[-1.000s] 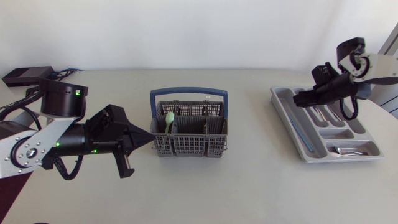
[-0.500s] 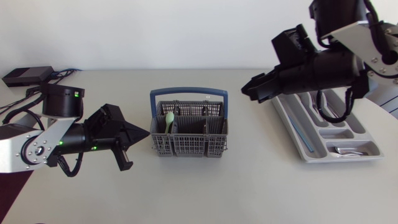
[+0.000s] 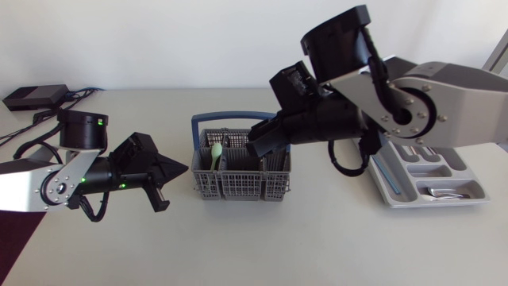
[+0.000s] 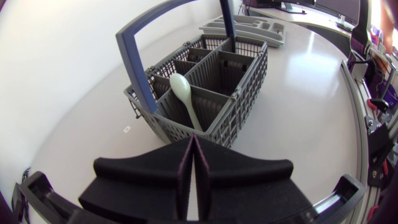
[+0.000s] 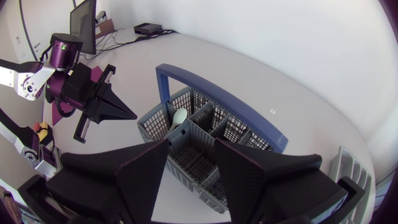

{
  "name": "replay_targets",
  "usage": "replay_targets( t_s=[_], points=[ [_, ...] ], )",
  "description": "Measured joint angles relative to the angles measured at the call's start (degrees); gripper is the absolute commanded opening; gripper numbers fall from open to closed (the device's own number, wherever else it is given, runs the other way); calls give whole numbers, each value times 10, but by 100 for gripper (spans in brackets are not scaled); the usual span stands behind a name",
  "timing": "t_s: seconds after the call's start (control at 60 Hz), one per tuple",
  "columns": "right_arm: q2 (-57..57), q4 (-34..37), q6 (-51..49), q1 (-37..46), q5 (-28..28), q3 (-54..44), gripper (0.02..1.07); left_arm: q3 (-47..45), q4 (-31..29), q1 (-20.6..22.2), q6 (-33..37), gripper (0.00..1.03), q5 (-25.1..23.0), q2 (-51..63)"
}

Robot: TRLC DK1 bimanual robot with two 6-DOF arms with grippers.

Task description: Sort the cutlery from the basket into the organizer compartments.

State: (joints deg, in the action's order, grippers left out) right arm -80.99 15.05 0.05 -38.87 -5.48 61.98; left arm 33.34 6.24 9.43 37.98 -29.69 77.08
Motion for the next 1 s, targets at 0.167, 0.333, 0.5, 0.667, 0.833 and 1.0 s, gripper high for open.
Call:
replay_targets(
  t_s=[0.167, 0.333, 0.5, 0.667, 0.833, 1.0],
  points=[
    [-33, -47, 15, -21, 3, -3, 57, 0, 15, 0, 0, 3, 0, 33],
    [-80, -94, 38, -31, 8, -3, 57, 1, 30, 3, 0, 3, 0, 73],
    [-119, -133, 49, -35, 9, -6, 57, 2, 49, 21, -5, 3, 0, 106],
    [-131, -156, 60, -35, 11, -6, 57, 13, 50, 40, -9, 3, 0, 119],
    [-136, -177, 62, -35, 23, -8, 57, 35, 53, 57, -15, 3, 0, 129],
    [-151, -197, 62, -34, 26, -13, 57, 38, 61, 61, -20, 3, 0, 137]
  ],
)
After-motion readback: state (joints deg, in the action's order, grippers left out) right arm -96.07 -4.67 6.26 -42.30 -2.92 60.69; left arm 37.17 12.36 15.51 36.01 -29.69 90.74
